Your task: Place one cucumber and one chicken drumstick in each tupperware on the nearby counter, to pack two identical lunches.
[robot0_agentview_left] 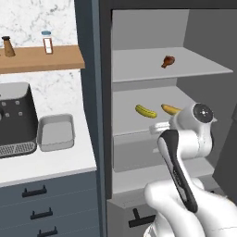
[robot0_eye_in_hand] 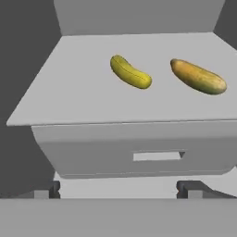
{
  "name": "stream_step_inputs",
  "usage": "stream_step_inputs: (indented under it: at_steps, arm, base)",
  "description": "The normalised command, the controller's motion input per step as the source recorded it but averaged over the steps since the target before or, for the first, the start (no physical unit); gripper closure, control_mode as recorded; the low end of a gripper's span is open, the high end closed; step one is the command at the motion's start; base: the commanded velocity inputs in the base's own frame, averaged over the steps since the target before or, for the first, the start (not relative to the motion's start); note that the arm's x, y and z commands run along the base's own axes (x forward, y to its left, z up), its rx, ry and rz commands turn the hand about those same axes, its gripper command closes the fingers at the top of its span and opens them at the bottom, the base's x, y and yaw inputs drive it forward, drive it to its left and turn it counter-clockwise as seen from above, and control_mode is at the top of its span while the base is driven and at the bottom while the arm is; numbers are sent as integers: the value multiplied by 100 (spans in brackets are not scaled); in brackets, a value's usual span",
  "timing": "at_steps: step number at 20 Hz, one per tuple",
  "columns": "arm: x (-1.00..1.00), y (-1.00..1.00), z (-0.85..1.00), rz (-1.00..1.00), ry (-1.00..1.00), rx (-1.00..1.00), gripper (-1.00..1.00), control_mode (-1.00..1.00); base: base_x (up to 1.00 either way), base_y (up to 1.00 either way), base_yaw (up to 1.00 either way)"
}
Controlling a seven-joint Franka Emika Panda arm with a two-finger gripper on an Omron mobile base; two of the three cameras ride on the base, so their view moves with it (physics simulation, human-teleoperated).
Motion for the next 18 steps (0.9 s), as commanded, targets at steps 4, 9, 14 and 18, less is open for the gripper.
stream_step_inputs:
  at_steps: [4,9,14,18]
  arm:
    - [69,-7,22,19,-8,-3,-100,-100]
    - [63,-3,32,16,5,-1,-100,-100]
    - [74,-9,10,17,3,0,-100,-100]
    - [81,-9,-16,14,0,0,-100,-100]
  base:
    - [0,0,0]
    - [0,0,0]
    - [0,0,0]
    - [0,0,0]
